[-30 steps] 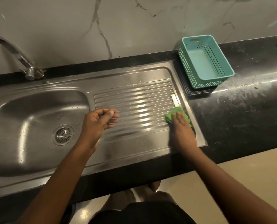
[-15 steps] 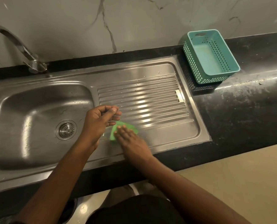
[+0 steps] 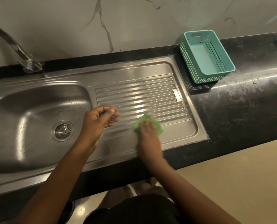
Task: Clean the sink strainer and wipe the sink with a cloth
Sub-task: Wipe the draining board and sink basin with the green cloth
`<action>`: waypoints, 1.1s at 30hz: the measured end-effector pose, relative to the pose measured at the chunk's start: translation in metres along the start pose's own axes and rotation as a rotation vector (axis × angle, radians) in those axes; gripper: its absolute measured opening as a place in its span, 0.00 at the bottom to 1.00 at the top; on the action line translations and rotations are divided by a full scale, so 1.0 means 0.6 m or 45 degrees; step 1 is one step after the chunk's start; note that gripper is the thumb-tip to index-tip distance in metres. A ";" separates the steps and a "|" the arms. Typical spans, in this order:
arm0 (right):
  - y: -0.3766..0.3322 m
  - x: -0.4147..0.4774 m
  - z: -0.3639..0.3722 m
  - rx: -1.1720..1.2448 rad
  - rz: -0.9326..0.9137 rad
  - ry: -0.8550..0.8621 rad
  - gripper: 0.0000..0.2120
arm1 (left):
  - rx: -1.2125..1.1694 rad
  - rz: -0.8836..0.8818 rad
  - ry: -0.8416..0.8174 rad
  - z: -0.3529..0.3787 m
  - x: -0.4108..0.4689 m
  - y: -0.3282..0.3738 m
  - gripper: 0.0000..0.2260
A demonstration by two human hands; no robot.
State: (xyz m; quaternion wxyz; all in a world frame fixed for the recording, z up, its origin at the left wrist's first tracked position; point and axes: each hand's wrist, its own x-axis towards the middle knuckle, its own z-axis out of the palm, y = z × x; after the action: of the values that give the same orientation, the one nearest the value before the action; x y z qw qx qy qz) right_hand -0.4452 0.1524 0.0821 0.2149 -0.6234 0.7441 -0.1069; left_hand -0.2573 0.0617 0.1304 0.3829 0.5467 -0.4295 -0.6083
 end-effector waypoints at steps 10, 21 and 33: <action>-0.029 -0.043 0.029 -0.159 -0.716 -0.334 0.31 | 0.016 -0.002 0.005 0.008 0.002 0.009 0.07; 0.165 -0.047 -0.087 -0.164 0.257 0.057 0.28 | 0.038 0.008 -0.054 0.002 0.001 -0.004 0.10; -0.081 -0.103 0.041 -0.094 -0.836 -0.483 0.29 | 0.022 0.014 -0.060 0.012 0.009 0.011 0.06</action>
State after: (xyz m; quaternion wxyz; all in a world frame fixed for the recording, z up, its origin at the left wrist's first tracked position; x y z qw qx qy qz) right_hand -0.3833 0.2052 0.0926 0.2804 -0.8448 0.4550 -0.0259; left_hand -0.2652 0.0550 0.1351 0.3713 0.5333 -0.4464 -0.6152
